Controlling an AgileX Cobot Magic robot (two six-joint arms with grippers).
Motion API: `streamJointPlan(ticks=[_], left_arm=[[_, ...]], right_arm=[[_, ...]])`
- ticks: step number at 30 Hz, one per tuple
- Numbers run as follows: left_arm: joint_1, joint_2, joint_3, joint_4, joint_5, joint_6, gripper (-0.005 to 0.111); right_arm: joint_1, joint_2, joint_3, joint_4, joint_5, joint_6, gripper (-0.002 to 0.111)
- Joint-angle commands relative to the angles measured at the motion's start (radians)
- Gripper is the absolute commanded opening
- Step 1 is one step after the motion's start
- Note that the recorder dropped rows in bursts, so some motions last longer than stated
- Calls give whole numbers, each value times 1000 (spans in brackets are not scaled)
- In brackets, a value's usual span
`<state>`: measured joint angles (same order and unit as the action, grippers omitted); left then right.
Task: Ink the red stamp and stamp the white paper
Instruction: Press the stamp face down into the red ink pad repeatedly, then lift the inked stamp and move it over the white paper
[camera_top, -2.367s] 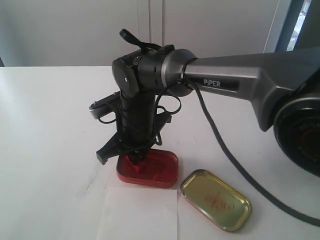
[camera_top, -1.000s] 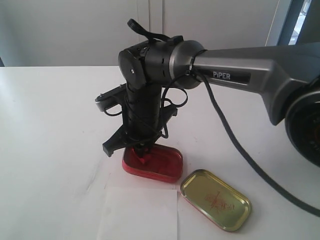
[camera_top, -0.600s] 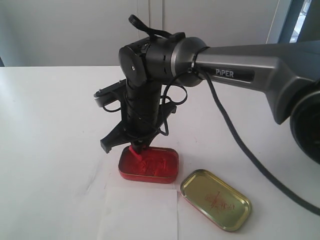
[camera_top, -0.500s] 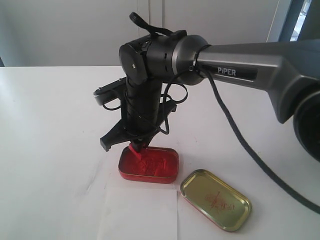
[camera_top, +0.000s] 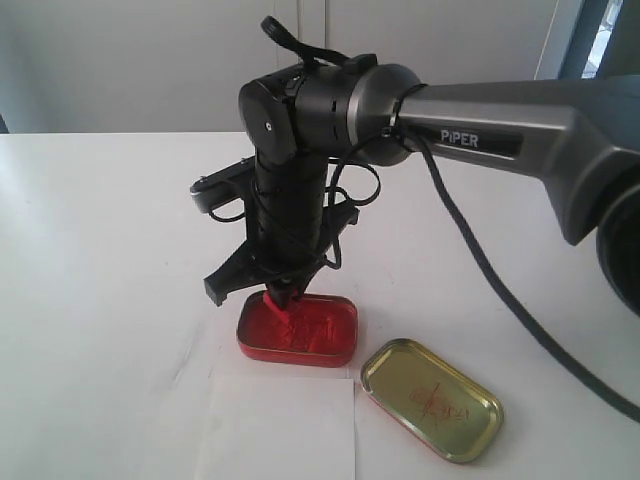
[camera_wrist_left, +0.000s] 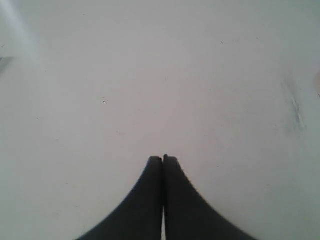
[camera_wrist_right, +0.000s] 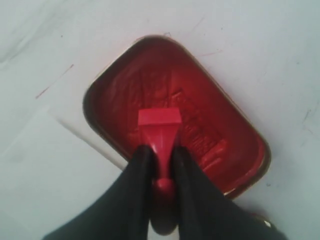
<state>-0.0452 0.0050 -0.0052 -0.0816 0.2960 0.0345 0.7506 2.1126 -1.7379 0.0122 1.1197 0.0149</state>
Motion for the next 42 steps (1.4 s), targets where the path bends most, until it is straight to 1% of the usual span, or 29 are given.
streamJointPlan(ticks=[1, 8, 18, 26, 35, 39, 42], left_arm=[[2, -5, 5, -4, -5, -2, 0], [2, -5, 5, -4, -5, -2, 0], [2, -5, 5, -4, -5, -2, 0], [2, -5, 5, -4, -5, -2, 0], [2, -5, 5, -4, -5, -2, 0], [2, -5, 5, -4, -5, -2, 0], [2, -5, 5, -4, -5, -2, 0]], right_arm=[[-1, -56, 30, 36, 34, -59, 0], [17, -131, 127, 44, 25, -101, 0], [122, -144, 203, 39, -2, -135, 0], [185, -142, 206, 36, -19, -156, 0], [208, -112, 212, 18, -25, -212, 0], [208, -112, 240, -12, -25, -249, 0], [208, -112, 278, -12, -58, -290, 0]])
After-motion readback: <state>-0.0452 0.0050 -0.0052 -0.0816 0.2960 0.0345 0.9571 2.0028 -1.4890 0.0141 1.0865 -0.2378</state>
